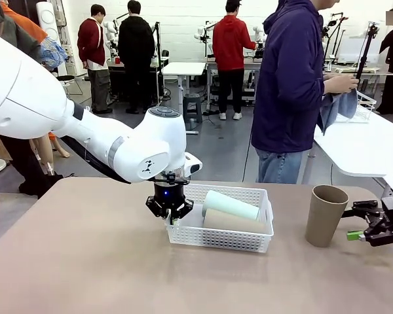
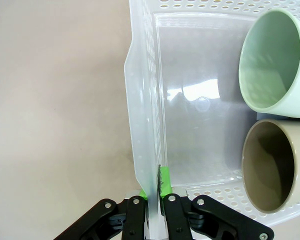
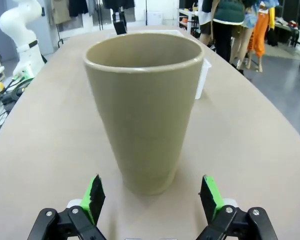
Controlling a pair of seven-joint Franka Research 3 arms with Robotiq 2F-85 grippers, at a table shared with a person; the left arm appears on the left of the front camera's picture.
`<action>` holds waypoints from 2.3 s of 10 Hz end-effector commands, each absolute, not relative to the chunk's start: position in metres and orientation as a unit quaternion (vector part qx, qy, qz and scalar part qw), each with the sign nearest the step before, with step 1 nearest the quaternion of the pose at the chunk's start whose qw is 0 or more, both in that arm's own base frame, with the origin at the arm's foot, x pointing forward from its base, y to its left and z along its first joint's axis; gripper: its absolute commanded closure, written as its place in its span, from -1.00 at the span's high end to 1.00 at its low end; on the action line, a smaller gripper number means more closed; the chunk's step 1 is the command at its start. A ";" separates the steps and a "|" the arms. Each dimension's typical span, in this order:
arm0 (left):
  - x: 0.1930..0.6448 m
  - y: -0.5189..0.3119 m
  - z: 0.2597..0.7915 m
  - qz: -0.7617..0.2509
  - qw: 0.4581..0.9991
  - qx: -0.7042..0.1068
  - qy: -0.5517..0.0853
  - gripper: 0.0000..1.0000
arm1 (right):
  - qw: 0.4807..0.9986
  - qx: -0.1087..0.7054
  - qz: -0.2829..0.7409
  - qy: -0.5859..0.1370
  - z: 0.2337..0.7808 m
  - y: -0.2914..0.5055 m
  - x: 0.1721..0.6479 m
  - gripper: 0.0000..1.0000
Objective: Clean and organize the cups into the basket.
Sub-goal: Pick up the Reusable plastic cup from the right side of the table and stack it inside the Organizing basket in the center of the table.
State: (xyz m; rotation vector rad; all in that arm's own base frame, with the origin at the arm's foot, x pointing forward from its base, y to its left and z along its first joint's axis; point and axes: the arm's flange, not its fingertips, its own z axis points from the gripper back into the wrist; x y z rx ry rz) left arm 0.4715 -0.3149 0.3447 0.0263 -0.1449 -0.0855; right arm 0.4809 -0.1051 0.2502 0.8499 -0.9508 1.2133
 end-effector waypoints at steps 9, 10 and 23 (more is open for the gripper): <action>0.472 -0.315 0.345 -0.042 0.996 0.013 -0.073 -1.00 | 0.617 0.404 0.557 -0.381 0.240 -0.041 0.504 1.00; 0.472 -0.315 0.345 -0.042 0.996 0.013 -0.073 -1.00 | 0.612 0.408 0.561 -0.380 0.240 -0.033 0.505 1.00; 0.472 -0.315 0.345 -0.042 0.996 0.013 -0.073 -1.00 | 0.602 0.405 0.579 -0.371 0.382 -0.015 0.475 -1.00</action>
